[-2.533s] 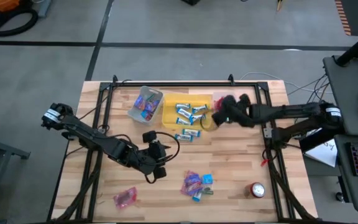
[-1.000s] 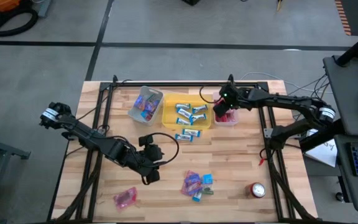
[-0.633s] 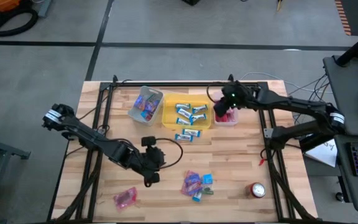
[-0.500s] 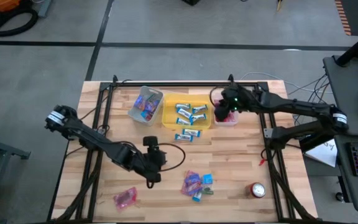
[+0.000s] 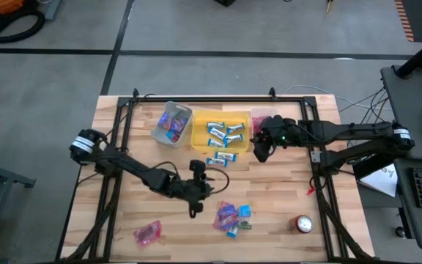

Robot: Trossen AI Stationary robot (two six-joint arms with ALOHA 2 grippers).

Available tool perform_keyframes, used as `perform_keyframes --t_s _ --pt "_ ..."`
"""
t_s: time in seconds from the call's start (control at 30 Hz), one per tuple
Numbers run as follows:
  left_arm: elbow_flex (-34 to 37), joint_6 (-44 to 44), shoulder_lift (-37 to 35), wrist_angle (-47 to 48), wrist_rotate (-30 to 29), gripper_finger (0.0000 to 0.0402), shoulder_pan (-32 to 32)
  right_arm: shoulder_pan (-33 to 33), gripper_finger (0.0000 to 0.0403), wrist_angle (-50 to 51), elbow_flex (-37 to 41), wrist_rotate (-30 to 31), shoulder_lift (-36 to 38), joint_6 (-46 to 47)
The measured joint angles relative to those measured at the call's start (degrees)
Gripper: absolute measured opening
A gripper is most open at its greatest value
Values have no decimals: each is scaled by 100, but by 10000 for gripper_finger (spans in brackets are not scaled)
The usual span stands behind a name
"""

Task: Sort candy
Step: Put the white chocolate into the yellow bin

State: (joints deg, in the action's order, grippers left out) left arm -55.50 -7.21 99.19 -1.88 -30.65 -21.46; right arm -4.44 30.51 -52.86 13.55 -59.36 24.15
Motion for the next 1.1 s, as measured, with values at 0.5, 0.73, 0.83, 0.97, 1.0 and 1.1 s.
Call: perform_keyframes --t_s 0.5,0.73,0.83,0.97,1.0,1.1 --pt "586 18 1085 -1475 -468 139 1008 284 107 1 0 602 -6 331" --pt "597 -65 1201 -1541 -344 139 1233 284 107 4 2 600 -7 458" --pt "625 -62 1190 -1546 -245 139 1332 284 106 6 4 600 -8 532" --pt "677 -152 1177 -1561 122 139 1480 308 101 6 7 603 -8 574" --pt "682 -158 1177 -1560 129 139 1502 308 100 5 7 602 -8 583" --pt "701 -161 1175 -1567 154 139 1560 345 100 6 11 602 -8 594"
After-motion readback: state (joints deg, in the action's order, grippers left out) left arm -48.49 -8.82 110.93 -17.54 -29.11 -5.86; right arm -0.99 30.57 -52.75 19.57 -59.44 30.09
